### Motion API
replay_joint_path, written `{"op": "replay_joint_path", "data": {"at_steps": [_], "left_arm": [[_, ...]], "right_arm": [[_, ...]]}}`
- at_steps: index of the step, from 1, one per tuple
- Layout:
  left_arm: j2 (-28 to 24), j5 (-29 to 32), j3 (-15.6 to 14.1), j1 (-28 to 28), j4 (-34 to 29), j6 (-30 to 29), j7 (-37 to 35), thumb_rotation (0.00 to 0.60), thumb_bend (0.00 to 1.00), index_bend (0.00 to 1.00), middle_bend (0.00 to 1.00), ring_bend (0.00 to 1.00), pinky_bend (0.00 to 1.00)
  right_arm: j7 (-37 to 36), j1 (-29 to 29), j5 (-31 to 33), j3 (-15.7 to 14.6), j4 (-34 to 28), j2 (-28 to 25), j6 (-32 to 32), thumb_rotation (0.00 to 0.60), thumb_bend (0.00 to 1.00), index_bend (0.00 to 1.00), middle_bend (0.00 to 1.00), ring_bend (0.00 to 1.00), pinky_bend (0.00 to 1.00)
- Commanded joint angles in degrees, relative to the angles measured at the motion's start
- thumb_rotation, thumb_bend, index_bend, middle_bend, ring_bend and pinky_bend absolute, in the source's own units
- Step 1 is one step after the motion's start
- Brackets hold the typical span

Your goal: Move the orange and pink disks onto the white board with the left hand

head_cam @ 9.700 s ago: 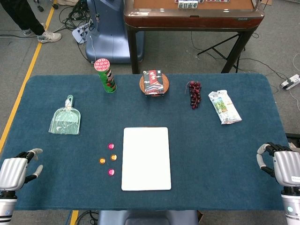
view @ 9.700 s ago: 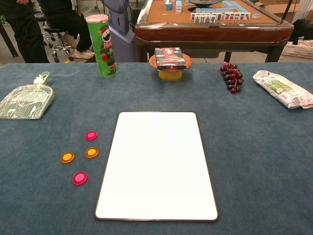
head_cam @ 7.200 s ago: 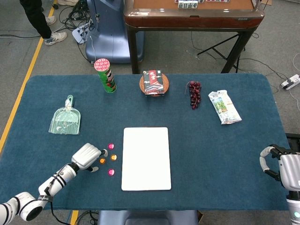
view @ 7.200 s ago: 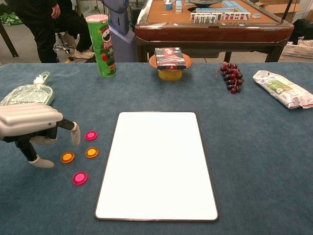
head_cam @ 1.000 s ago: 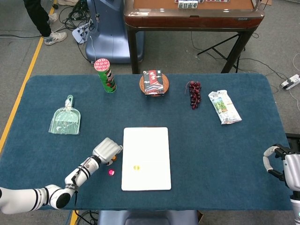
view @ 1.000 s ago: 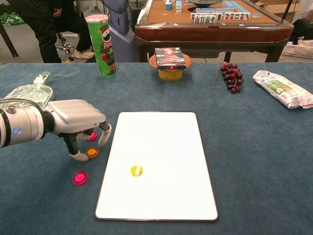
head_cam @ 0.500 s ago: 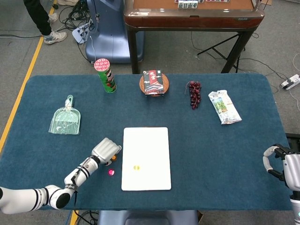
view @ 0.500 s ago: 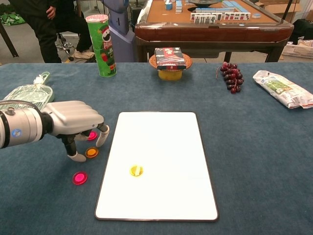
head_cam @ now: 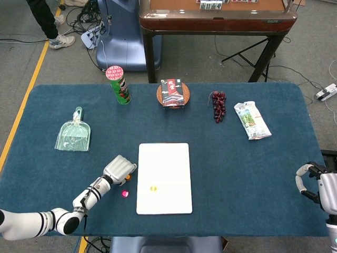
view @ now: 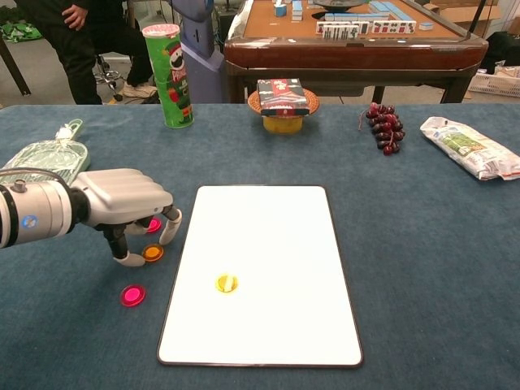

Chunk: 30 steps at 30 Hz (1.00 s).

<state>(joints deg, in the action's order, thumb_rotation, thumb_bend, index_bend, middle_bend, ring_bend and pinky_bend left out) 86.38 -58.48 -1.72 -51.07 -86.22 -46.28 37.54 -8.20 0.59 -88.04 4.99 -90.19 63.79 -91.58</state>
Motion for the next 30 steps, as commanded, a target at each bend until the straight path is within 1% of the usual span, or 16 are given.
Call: {"op": "replay_joint_path", "data": {"at_steps": [1, 3, 13, 19, 24, 30], "left_arm": [[0.0, -0.07, 0.02, -0.03, -0.06, -0.05, -0.11, 0.6, 0.31, 0.57, 1.0, 1.0, 1.0], [-0.03, -0.15, 0.01, -0.06, -0.14, -0.07, -0.18, 0.6, 0.33, 0.57, 1.0, 1.0, 1.0], [0.1, -0.09, -0.11, -0.04, -0.08, -0.25, -0.38, 0.6, 0.33, 0.57, 1.0, 1.0, 1.0], [-0.69, -0.93, 0.7, -0.09, -1.29, -0.91, -1.45, 0.6, 0.35, 0.58, 1.0, 1.0, 1.0], [-1.37, -0.9, 1.76, -0.46, -3.51, -1.57, -1.63, 0.6, 0.35, 0.58, 1.0, 1.0, 1.0], [-0.29, -0.43, 3.13, -1.92, -5.63, -1.96, -0.03, 0.6, 0.35, 0.58, 1.0, 1.0, 1.0]], "right_arm": [[0.06, 0.02, 0.02, 0.0, 0.0, 0.03, 0.05, 0.6, 0.39, 0.57, 0.49, 0.54, 0.56], [0.09, 0.04, -0.01, -0.04, -0.02, 0.03, 0.1, 0.6, 0.39, 0.57, 0.49, 0.54, 0.56], [0.03, 0.02, 0.01, -0.01, -0.01, 0.01, 0.03, 0.6, 0.39, 0.57, 0.49, 0.54, 0.56], [-0.06, 0.0, -0.02, 0.0, -0.06, -0.02, -0.04, 0.6, 0.39, 0.57, 0.49, 0.54, 0.56], [-0.12, -0.03, -0.05, 0.01, -0.07, -0.05, -0.1, 0.6, 0.4, 0.57, 0.49, 0.54, 0.56], [0.01, 0.05, -0.16, -0.1, -0.07, -0.02, 0.07, 0.6, 0.4, 0.57, 0.49, 0.54, 0.56]]}}
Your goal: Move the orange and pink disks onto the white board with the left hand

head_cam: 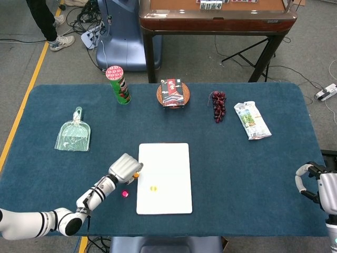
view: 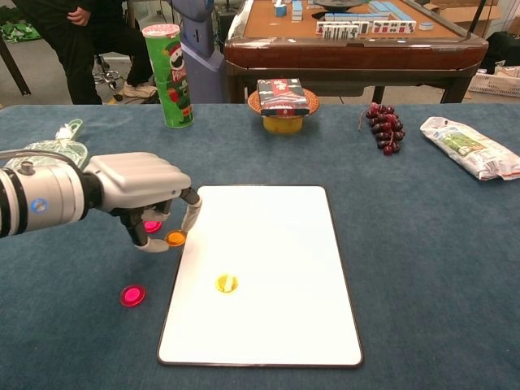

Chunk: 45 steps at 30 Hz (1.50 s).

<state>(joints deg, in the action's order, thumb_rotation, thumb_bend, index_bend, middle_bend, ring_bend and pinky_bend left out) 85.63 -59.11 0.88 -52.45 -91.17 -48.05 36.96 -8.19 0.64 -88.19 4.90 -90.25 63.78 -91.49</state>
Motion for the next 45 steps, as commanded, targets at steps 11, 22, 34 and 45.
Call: {"op": "replay_joint_path", "data": {"at_steps": [11, 22, 34, 45], "left_arm": [[3.73, 2.09, 0.57, -3.01, -1.92, -0.67, 4.79, 0.6, 0.35, 0.58, 1.0, 1.0, 1.0], [5.82, 1.68, 0.6, -3.72, -0.22, -2.21, 5.99, 0.6, 0.35, 0.53, 1.0, 1.0, 1.0], [6.83, 2.05, 0.28, -3.22, 0.58, -4.81, 7.96, 0.6, 0.28, 0.33, 1.0, 1.0, 1.0], [-1.3, 2.89, -2.89, 0.1, -8.75, -6.15, 5.87, 0.6, 0.28, 0.48, 1.0, 1.0, 1.0]], "right_arm": [[-1.21, -0.33, -0.23, 0.07, 0.05, -0.43, -0.78, 0.6, 0.39, 0.57, 0.49, 0.54, 0.56], [-1.3, -0.23, -0.23, 0.03, 0.11, -0.44, -0.51, 0.6, 0.39, 0.57, 0.49, 0.54, 0.56], [-1.44, -0.21, -0.27, -0.01, 0.09, -0.49, -0.47, 0.6, 0.4, 0.57, 0.49, 0.54, 0.56], [-1.23, -0.22, -0.42, -0.06, 0.02, -0.45, -0.56, 0.6, 0.39, 0.57, 0.49, 0.54, 0.56]]}}
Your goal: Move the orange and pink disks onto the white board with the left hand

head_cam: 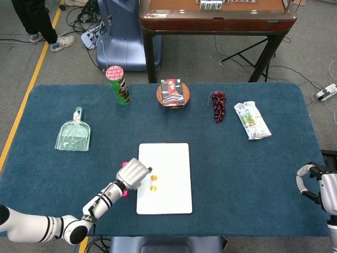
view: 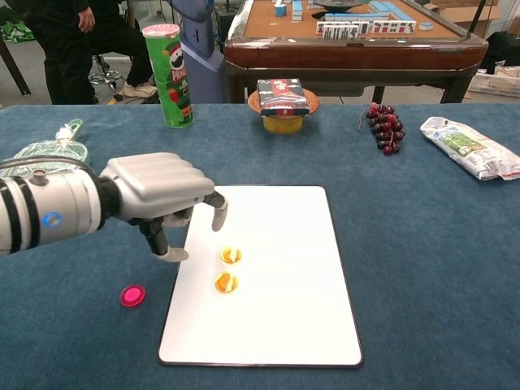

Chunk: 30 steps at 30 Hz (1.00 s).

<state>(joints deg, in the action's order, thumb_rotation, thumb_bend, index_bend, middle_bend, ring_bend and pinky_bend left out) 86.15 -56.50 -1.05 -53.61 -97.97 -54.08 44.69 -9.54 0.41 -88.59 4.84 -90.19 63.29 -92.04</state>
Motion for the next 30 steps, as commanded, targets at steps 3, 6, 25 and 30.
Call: {"op": "replay_joint_path", "data": {"at_steps": [3, 6, 25, 30], "left_arm": [[-3.25, -0.69, -1.72, 2.21, -3.09, 0.24, -4.01, 0.6, 0.28, 0.5, 1.0, 1.0, 1.0], [-4.32, -3.07, -2.77, 3.06, -3.83, 0.3, -5.47, 0.6, 0.28, 0.52, 1.0, 1.0, 1.0], [-6.89, -10.93, -6.51, 8.48, -2.32, -0.26, -10.89, 0.6, 0.28, 0.53, 1.0, 1.0, 1.0], [-6.79, -11.73, -6.67, 9.34, -2.46, -0.07, -11.3, 0.6, 0.28, 0.53, 1.0, 1.0, 1.0]], "right_arm": [[0.4, 0.05, -0.04, -0.06, -0.11, 0.12, 0.1, 0.6, 0.4, 0.57, 0.49, 0.54, 0.56], [0.67, 0.1, 0.01, -0.09, -0.16, 0.22, 0.26, 0.6, 0.4, 0.57, 0.49, 0.54, 0.56], [1.18, 0.23, 0.16, -0.12, -0.19, 0.39, 0.55, 0.6, 0.39, 0.57, 0.49, 0.54, 0.56], [1.18, 0.26, 0.21, -0.09, -0.14, 0.42, 0.6, 0.6, 0.39, 0.57, 0.49, 0.54, 0.56]]}}
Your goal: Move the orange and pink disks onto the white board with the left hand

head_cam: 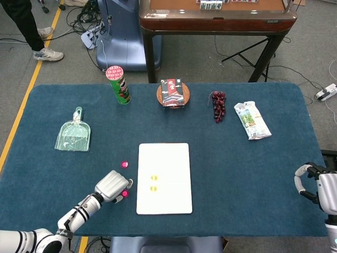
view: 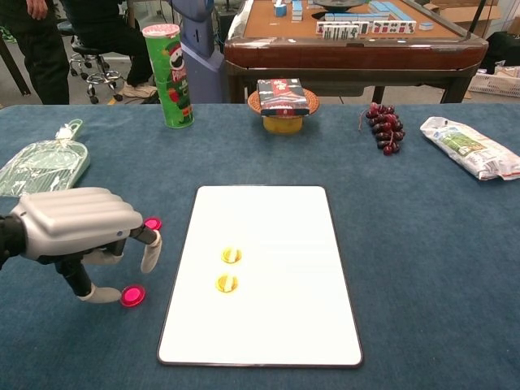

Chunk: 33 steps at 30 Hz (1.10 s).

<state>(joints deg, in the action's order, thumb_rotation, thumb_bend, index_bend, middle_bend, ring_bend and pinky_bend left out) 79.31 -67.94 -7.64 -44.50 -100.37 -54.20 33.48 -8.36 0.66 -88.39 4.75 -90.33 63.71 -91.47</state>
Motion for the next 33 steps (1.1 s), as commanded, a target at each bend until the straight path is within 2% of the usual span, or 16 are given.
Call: {"op": "replay_joint_path", "data": {"at_steps": [1, 18, 33], "left_arm": [[0.12, -0.44, -0.09, 0.36, -0.02, 0.12, -0.13, 0.6, 0.28, 0.53, 1.0, 1.0, 1.0], [3.05, -1.03, 1.32, 1.36, 3.65, 1.76, -0.06, 0.6, 0.28, 0.53, 1.0, 1.0, 1.0], [3.51, -1.02, 1.7, 1.87, 4.65, 2.78, 0.3, 0.6, 0.28, 0.53, 1.0, 1.0, 1.0]], "right_arm": [[0.0, 0.03, 0.02, 0.02, 0.0, 0.0, 0.05, 0.6, 0.39, 0.57, 0.49, 0.54, 0.56], [-0.21, 0.0, -0.06, -0.02, 0.01, -0.07, -0.03, 0.6, 0.39, 0.57, 0.49, 0.54, 0.56], [-0.14, 0.04, -0.05, -0.07, -0.04, -0.04, 0.07, 0.6, 0.39, 0.57, 0.49, 0.54, 0.56]]}}
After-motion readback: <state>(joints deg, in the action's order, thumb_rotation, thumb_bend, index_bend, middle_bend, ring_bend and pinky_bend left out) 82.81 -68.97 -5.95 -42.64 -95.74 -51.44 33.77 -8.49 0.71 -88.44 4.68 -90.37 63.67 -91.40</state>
